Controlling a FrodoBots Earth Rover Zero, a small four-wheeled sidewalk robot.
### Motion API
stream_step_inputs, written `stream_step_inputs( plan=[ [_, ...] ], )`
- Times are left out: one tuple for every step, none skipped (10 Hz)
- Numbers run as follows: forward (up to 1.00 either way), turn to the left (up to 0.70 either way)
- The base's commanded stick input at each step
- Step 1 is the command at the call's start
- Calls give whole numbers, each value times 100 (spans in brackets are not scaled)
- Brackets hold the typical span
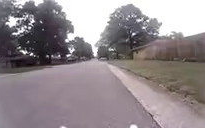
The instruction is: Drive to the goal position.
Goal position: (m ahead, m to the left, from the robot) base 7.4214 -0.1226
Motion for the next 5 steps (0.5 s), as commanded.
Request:
stream_step_inputs(
  plan=[
    [100,0],
    [100,0],
    [100,0],
    [100,0],
    [100,0]
  ],
)
